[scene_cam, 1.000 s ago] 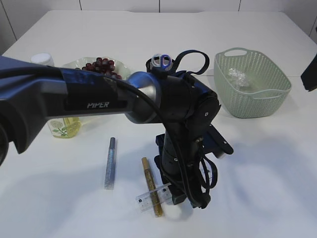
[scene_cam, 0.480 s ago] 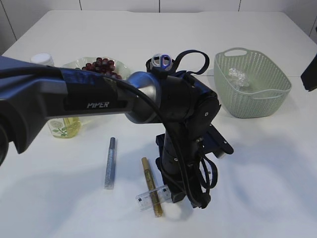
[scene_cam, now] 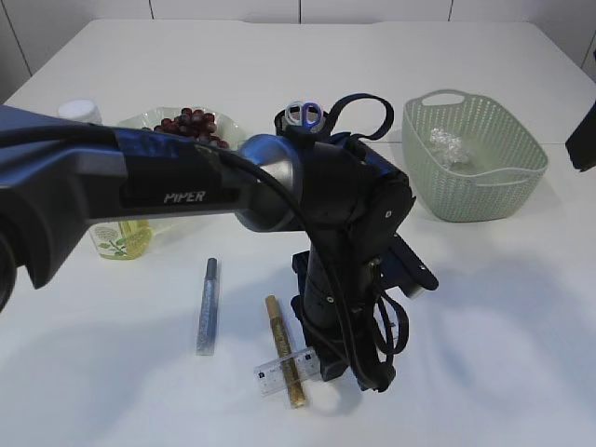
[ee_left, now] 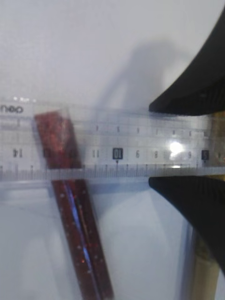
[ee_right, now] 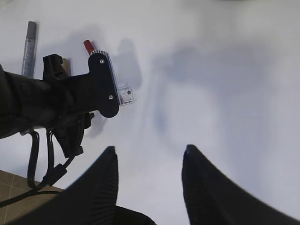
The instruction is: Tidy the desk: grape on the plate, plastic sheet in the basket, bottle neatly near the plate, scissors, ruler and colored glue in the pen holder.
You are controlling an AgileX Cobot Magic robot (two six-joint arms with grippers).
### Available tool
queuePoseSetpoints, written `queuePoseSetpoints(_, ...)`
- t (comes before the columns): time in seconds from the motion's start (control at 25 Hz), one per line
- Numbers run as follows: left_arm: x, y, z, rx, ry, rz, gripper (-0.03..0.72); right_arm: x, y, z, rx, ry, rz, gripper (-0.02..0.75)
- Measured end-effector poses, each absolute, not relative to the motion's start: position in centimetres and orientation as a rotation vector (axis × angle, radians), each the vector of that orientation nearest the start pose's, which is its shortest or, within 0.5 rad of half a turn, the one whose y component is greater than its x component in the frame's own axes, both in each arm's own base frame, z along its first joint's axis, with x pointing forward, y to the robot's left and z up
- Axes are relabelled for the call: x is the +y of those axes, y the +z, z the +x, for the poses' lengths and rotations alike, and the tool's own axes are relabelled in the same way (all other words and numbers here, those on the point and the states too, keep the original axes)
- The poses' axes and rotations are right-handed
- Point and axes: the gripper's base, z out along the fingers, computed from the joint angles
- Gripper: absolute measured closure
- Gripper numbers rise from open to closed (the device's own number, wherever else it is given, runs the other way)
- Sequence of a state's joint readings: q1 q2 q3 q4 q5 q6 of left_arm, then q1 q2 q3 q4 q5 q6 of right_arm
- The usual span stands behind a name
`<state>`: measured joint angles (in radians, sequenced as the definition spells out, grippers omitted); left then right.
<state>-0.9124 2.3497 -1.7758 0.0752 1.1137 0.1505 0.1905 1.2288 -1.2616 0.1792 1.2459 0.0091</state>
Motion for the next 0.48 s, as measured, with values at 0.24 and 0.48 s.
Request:
queuePoseSetpoints(0.24,-36.0,11.8,28.6,2.678,0.113,1.632,0.405,5.8,37.3,22.0,2.693,0.307,-0.219,0.374)
queuePoseSetpoints(0.48,-36.2,12.6,28.6,2.701,0.093,1.626,0.405,5.8,37.3,22.0,2.693,0.307,-0.219,0.374)
